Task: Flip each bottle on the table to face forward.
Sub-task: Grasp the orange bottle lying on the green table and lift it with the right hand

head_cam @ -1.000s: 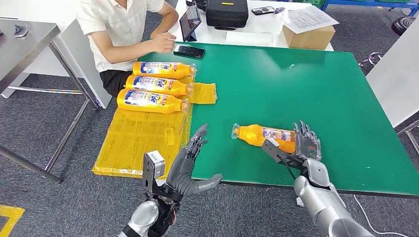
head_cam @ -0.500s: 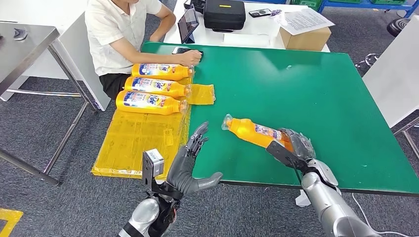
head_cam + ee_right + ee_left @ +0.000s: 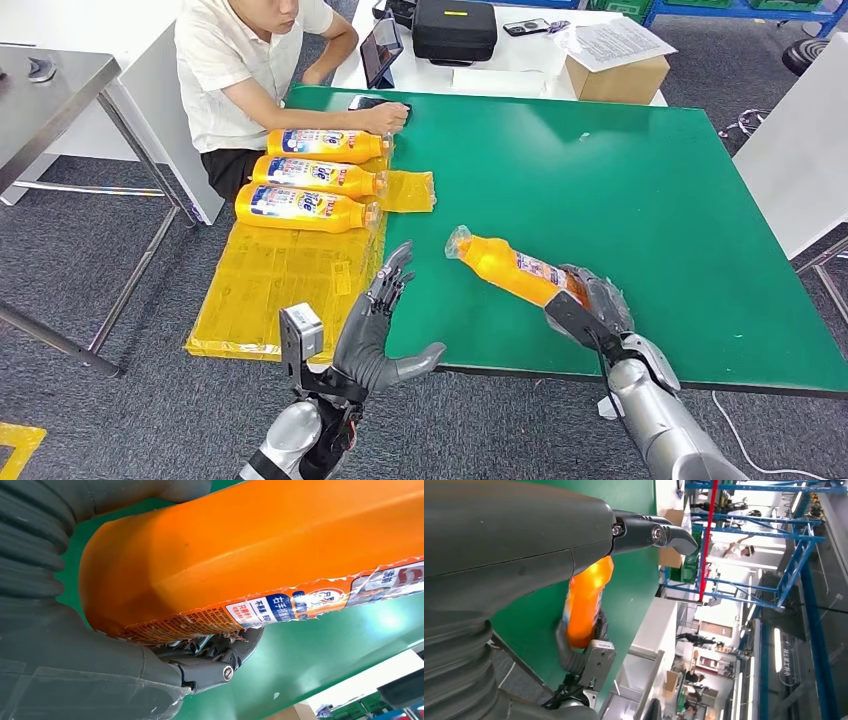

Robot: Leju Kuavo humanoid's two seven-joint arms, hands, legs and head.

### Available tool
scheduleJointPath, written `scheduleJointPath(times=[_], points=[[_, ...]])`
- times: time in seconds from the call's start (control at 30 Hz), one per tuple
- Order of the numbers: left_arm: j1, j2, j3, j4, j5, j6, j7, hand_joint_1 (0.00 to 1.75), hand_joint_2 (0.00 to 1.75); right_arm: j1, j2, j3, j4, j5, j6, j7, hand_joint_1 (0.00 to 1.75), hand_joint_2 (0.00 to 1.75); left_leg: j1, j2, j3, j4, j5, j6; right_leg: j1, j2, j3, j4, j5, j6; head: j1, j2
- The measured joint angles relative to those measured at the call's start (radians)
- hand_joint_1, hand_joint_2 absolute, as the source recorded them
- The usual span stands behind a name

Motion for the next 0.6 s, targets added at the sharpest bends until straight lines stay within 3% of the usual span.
scheduleJointPath(times=[0.23, 0.47, 0.6], points=[[0.015, -0.003, 0.007, -0.012, 0.027, 0.069, -0.017, 0.0, 1.75, 0.05, 0.019, -0.019, -0.073, -0.134, 0.06, -0.032, 1.75, 1.75, 0.0, 0.0, -0.001, 0.0, 0.0, 0.0, 0.0, 0.0, 0.0, 0.0, 0.0, 0.0, 0.0, 0.0], [0.047, -0.013, 0.044, -0.008, 0.13, 0.254, 0.007, 0.0, 1.75, 0.22, 0.095, -0.001, -0.386, -0.358, 0.129, 0.029, 1.75, 1.75, 0.0, -0.002, -0.009, 0.0, 0.001, 0.0, 0.0, -0.001, -0.006, 0.001, 0.0, 0.0, 0.0, 0.0], [0.051, -0.013, 0.044, 0.027, 0.167, 0.257, 0.017, 0.0, 1.75, 0.293, 0.139, 0.069, -0.546, -0.422, 0.134, 0.048, 1.75, 1.75, 0.0, -0.002, -0.014, 0.0, 0.001, 0.0, 0.0, -0.001, -0.011, 0.002, 0.0, 0.0, 0.0, 0.0]])
